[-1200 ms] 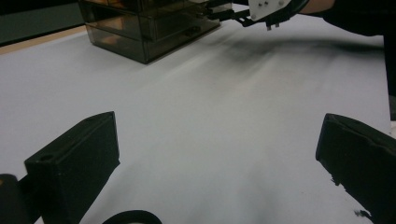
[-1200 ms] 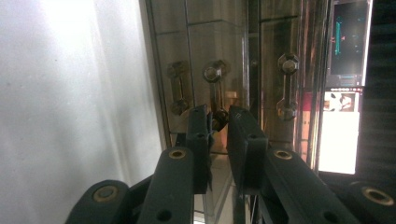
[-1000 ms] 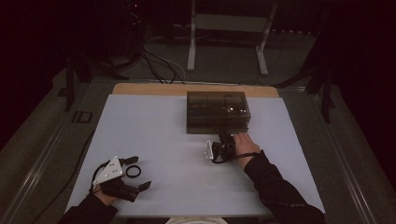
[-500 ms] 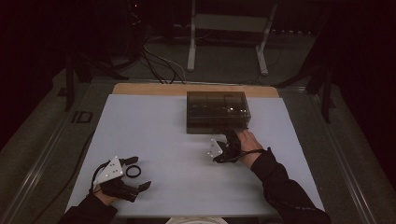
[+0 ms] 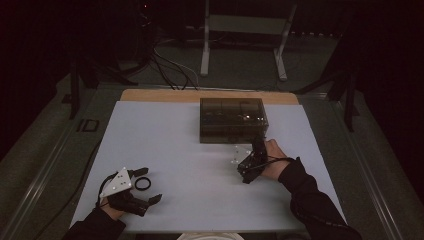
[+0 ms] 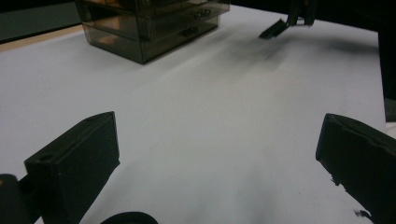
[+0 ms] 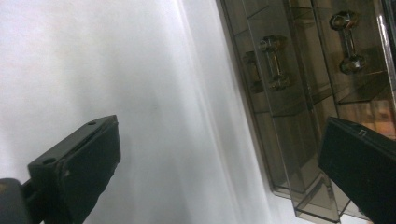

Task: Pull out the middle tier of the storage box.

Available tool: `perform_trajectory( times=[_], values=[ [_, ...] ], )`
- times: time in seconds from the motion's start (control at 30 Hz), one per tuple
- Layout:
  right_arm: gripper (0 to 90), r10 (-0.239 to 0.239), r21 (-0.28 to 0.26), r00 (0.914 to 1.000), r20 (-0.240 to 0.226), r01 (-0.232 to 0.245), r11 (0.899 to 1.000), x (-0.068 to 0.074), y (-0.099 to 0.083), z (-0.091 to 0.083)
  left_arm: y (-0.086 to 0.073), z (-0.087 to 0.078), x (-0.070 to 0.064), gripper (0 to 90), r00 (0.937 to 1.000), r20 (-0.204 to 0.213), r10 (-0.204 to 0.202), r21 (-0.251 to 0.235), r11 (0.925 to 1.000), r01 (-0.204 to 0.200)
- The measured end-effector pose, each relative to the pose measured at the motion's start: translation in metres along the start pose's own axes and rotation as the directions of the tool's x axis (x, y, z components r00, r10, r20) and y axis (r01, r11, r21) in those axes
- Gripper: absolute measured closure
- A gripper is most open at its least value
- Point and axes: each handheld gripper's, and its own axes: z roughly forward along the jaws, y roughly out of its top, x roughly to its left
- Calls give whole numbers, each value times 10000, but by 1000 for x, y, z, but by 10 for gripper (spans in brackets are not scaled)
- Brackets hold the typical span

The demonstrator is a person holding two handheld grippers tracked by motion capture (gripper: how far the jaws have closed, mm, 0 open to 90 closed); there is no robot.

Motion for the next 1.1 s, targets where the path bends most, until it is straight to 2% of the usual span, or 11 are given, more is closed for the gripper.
perform_trajectory(
  times=[0.07,0.17,0.23,0.3,0.43,0.7,0.83,0.97,1.1],
  values=[
    [0,-23,-297,9998,176,29,9996,-2,-3,-3,0,0,0,10,10000,18,-16,8,10000,16],
    [0,-136,-659,9998,-151,126,9977,-6,-7,-8,0,-1,0,10,10000,17,-31,-66,10000,31],
    [0,-141,-944,9980,-608,83,9955,-10,-9,-12,0,-1,0,10,10000,-32,-16,4,10000,16],
    [0,-232,-1197,9963,-832,131,9927,-15,-12,-16,0,-1,0,10,10000,-36,-42,-39,10000,42],
    [0,-208,-1470,9930,-1166,34,9891,-27,-14,-23,0,-1,0,10,10000,-15,13,-5,10000,-13],
    [0,-267,-1797,9895,-1422,7,9837,-52,-15,-36,0,-1,0,10,10000,-37,-22,-61,10000,22],
    [0,-215,-1787,9775,-2096,-166,9838,-65,-18,-35,0,-1,0,10,10000,-20,22,5,10000,-22],
    [0,-243,-1733,9665,-2555,-210,9846,-75,-18,-34,0,-1,0,10,10000,13,14,-40,10000,-14],
    [39,-286,-1513,9473,-3189,-211,9883,-83,-16,-32,0,-1,0,10,10000,-18,7,-45,10000,-7]
  ],
)
